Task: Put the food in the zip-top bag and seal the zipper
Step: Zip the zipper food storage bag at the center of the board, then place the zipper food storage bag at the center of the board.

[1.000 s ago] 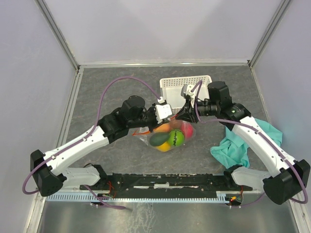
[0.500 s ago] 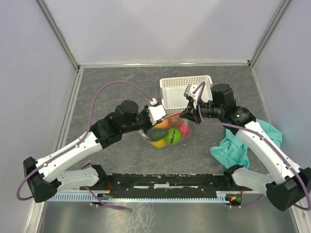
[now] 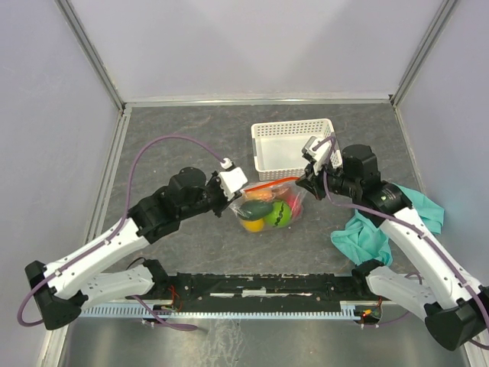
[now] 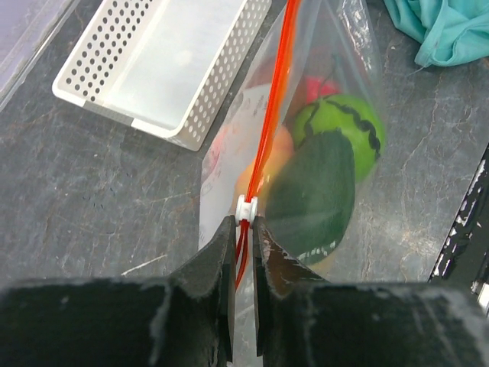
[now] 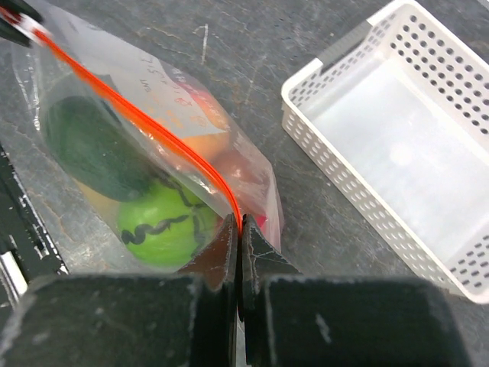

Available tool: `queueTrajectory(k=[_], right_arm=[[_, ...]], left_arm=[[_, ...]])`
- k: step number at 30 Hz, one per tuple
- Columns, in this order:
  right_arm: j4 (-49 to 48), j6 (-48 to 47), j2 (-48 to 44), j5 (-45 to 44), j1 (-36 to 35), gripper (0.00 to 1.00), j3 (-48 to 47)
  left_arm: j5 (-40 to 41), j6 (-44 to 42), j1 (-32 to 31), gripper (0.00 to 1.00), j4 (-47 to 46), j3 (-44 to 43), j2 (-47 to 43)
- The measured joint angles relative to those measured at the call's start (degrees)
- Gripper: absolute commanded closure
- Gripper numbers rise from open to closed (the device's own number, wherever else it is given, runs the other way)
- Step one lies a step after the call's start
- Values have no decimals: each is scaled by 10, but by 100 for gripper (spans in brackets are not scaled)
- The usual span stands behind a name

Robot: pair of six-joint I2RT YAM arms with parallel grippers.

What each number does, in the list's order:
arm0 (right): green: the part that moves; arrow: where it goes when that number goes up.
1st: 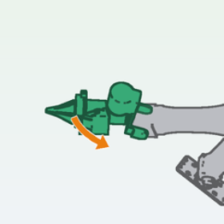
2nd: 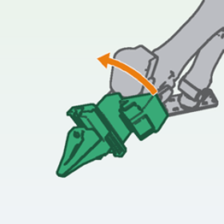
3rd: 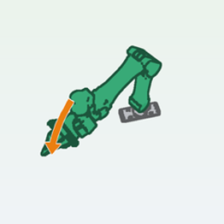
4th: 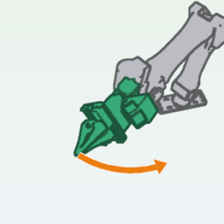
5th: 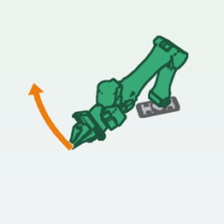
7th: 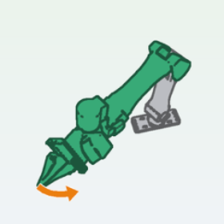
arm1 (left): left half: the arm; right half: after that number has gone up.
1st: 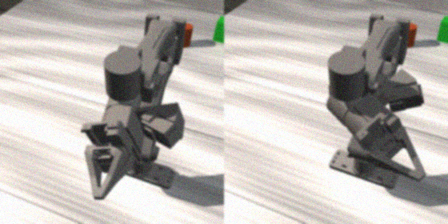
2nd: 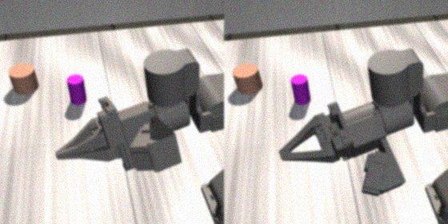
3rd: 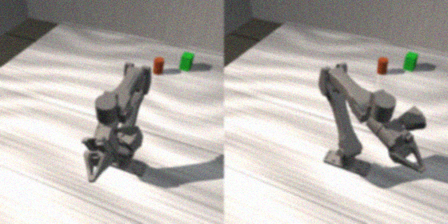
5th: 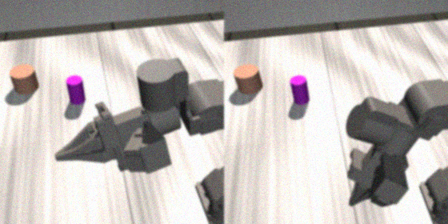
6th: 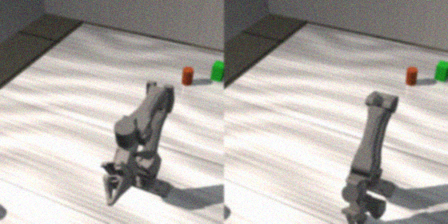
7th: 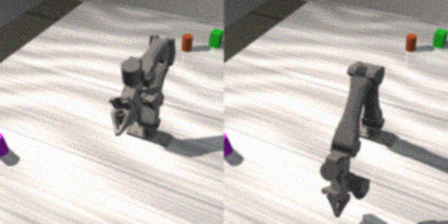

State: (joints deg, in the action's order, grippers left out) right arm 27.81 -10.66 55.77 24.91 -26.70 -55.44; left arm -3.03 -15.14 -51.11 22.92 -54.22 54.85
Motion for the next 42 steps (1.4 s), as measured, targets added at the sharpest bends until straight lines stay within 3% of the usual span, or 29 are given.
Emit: queueTrajectory(k=[23, 26, 31, 34, 38, 42], right_arm=[[-15, 62, -45, -196, 17, 98, 42], [-24, 68, -35, -196, 17, 98, 43], [-51, 74, -29, -196, 17, 98, 45], [-71, 74, -20, -204, 17, 98, 46], [-96, 79, 4, -224, 17, 98, 46], [-124, 94, -1, -240, 17, 98, 54]], left_arm=[[106, 40, 4, 96, 22, 70, -109], [110, 51, 4, 82, 9, 76, -106], [139, 94, 4, 38, -51, 94, -104], [185, 142, 4, 19, -97, 116, -103], [233, 214, 30, 10, -140, 134, -96], [220, 312, 129, 5, -153, 142, -87]])
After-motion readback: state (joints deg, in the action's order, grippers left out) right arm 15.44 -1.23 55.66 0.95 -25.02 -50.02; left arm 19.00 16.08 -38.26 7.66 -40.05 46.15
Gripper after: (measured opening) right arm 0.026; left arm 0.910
